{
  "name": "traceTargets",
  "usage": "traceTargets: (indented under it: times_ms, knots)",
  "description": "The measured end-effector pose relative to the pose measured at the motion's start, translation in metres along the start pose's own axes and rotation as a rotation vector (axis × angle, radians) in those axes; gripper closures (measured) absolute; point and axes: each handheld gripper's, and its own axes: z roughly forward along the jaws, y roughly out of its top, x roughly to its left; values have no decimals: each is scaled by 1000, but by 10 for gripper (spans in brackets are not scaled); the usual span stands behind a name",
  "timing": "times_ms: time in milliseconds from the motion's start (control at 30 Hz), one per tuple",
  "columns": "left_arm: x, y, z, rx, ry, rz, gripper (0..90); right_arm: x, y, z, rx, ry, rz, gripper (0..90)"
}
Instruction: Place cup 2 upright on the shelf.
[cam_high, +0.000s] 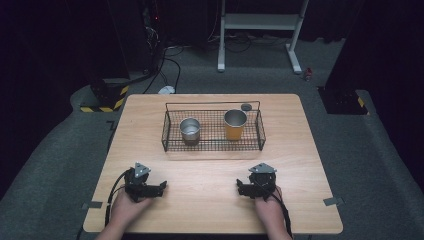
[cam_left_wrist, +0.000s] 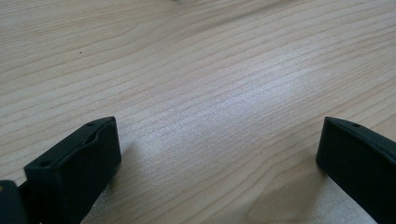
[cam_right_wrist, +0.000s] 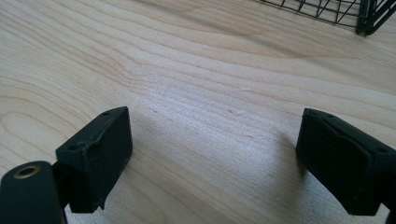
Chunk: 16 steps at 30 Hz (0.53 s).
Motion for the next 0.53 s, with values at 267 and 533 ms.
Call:
traceTargets:
  times_ms: [267, 533]
  knots:
    - [-1, -1, 0, -2, -7, -9, 5, 0, 1, 1, 2, 3, -5, 98]
    - [-1, -1, 0, -2, -5, -10, 5, 0, 1, 1, 1, 3, -6, 99]
